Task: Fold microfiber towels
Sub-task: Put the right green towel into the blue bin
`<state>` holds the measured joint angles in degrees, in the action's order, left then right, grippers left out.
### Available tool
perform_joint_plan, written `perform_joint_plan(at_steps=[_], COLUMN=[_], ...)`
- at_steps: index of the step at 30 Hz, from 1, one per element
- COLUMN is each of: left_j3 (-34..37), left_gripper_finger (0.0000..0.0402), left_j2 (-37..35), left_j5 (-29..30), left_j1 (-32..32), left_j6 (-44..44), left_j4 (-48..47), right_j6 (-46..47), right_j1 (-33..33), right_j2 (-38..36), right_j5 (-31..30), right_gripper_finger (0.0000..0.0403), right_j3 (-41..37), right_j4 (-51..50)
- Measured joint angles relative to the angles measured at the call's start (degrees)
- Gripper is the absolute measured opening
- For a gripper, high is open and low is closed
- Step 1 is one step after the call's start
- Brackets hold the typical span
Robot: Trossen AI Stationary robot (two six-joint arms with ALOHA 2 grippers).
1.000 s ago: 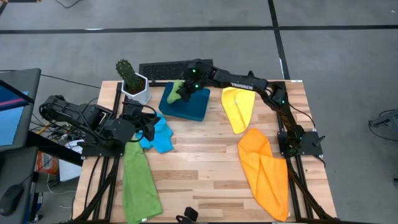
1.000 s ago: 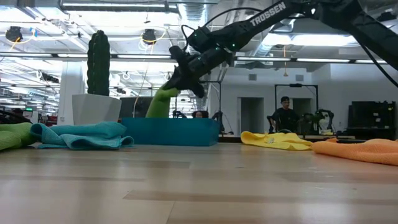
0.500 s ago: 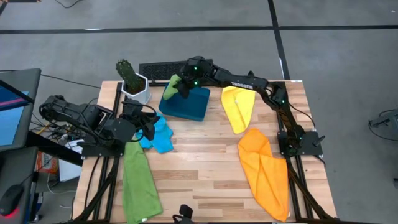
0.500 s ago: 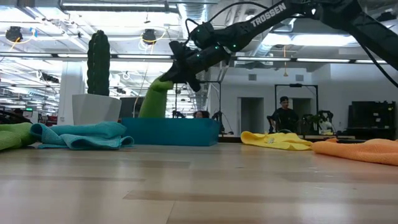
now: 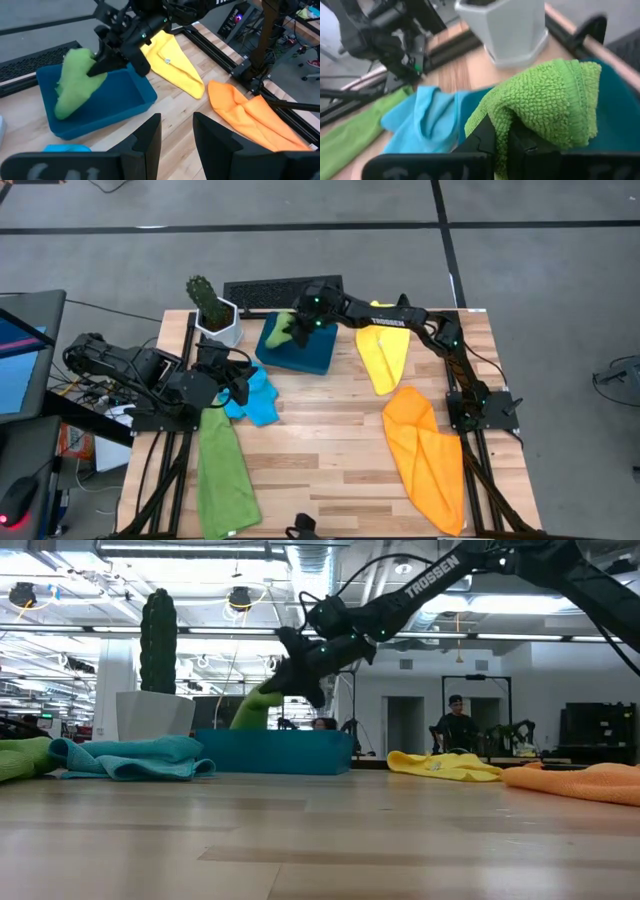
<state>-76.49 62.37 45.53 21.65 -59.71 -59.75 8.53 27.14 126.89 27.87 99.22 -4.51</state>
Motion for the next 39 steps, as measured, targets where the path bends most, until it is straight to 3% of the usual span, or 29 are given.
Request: perform_joint_plan(at_steps=[14, 22, 34, 39], left_j3=[0.0, 0.0, 0.0, 0.0], left_gripper_finger=[0.0105, 0.0105, 0.0105, 0.0105], left_j2=[0.0, 0.0, 0.0, 0.0], left_j5=[-0.23, -0.23, -1.69, -1.72], left_j1=[0.0, 0.0, 0.02, 0.0], left_j6=[0.03, 0.05, 0.1, 0.1], left_j4=[0.0, 0.0, 0.0, 0.0], right_j6=[-3.31, 5.41, 8.53, 8.93], right_j1=[0.69, 2.12, 2.16, 2.07], right_j2=[-0.02, -0.26, -0.31, -0.35], right_j5=[0.25, -0.75, -0.93, -6.1], right_gripper_finger=[0.0043, 0.0062, 0.0164, 0.0194], right_j3=[-0.17, -0.13, 3.5, 7.9], right_j4=[-18.12, -21.67, -35.23, -44.9])
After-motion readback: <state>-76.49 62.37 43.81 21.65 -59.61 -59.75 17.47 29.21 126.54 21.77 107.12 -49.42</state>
